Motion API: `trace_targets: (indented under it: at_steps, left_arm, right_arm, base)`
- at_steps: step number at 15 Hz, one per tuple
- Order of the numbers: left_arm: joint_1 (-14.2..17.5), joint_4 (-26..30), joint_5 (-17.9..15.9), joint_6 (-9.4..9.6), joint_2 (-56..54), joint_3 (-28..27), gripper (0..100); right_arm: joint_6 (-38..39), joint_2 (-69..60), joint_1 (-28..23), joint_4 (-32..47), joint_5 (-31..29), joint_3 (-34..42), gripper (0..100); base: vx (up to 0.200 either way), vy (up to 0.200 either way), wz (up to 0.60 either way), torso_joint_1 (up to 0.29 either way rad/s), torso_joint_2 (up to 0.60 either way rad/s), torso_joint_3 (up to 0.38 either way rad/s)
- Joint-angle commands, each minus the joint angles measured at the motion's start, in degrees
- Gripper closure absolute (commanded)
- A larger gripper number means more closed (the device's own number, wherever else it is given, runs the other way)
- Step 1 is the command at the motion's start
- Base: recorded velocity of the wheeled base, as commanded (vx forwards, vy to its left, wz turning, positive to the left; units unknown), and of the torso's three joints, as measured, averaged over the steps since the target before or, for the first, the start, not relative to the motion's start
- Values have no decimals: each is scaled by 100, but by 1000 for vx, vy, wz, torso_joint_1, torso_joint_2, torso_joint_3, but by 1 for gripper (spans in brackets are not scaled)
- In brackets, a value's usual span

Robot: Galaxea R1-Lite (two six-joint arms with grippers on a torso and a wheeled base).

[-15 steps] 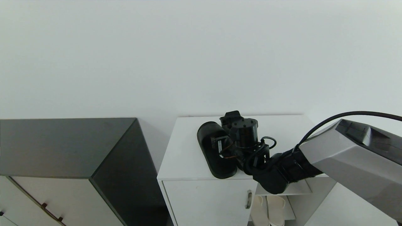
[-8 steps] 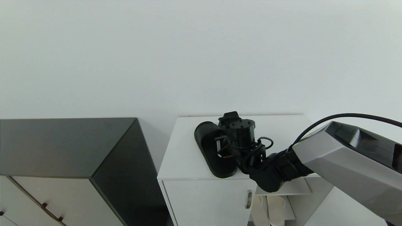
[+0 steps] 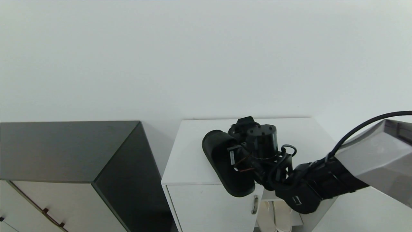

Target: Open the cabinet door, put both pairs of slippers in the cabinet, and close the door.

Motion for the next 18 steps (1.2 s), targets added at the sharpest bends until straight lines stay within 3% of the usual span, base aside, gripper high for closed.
trace_targets:
  at_steps: [1,4,10,18]
  left_arm:
    - [-1,0,-2,0,8,0,100]
    - [-1,-9,-2,-9,8,0,100]
    - [-1,0,-2,-9,8,0,100]
    - [-1,-9,-2,-18,8,0,100]
  right_arm:
    - [24,-979,170,-321,252,1161,100]
    - [24,-1761,197,-497,859,2171,100]
    - [24,-1822,214,-497,841,2242,100]
    - [-11,-1822,241,-497,832,2294,100]
  base:
    - [0,0,0,0,0,0]
    - [0,0,0,0,0,0]
    - [0,0,0,0,0,0]
    - [-200,0,0,4,4,2]
